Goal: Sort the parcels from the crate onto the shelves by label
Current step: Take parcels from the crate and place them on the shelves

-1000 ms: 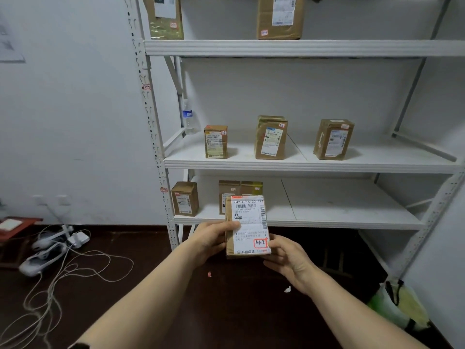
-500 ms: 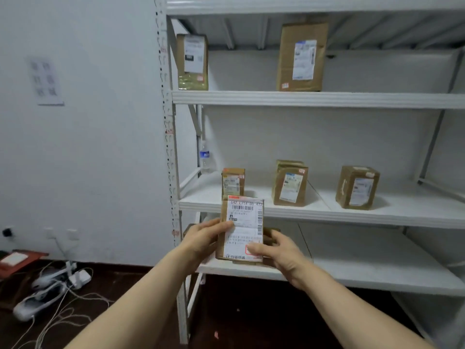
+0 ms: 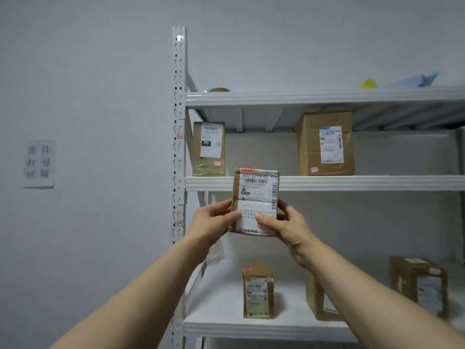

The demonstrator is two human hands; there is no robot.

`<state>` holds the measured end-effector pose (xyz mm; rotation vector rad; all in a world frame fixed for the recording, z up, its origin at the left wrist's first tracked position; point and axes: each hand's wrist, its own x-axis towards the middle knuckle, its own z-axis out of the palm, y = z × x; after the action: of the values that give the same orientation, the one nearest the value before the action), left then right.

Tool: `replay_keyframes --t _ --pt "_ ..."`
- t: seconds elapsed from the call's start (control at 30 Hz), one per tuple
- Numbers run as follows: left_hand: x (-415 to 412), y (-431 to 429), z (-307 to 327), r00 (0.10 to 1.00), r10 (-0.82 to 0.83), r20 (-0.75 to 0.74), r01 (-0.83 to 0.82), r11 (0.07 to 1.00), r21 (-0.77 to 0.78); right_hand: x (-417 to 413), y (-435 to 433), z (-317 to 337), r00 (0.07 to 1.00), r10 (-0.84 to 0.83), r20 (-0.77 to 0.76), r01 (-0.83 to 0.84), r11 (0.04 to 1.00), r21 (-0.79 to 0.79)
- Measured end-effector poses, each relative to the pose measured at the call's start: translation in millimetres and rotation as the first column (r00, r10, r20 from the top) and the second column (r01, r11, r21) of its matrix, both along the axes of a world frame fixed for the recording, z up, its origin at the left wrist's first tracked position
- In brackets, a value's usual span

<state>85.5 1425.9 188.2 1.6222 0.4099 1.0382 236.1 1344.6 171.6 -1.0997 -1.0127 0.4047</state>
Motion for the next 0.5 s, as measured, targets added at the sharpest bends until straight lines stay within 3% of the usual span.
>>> replay_keyframes --t 0.17,0.3,0.4,0.5 --pt "30.6 44.8 40.2 0.999 0.030 -0.012 -0.028 0.991 0.133 37.5 49.1 45.6 0.992 -0.086 0.094 0.081 0.995 0.048" --pt "53.8 90.2 57.3 0.955 0.278 -0.101 -0.237 0.924 0.299 80.6 80.4 80.5 0.982 -0.134 0.133 0.125 0.989 0.074" --pt "66.6 128.2 60.6 0.840 0.521 -0.151 -0.406 0.788 0.463 107.7 99.6 103.1 0.972 -0.142 0.186 0.127 0.988 0.090" --pt "79.1 155.3 64.3 0.624 0.738 -0.257 -0.412 0.590 0.694 132.7 124.6 123.4 0.923 -0.219 0.316 0.209 0.976 0.065"
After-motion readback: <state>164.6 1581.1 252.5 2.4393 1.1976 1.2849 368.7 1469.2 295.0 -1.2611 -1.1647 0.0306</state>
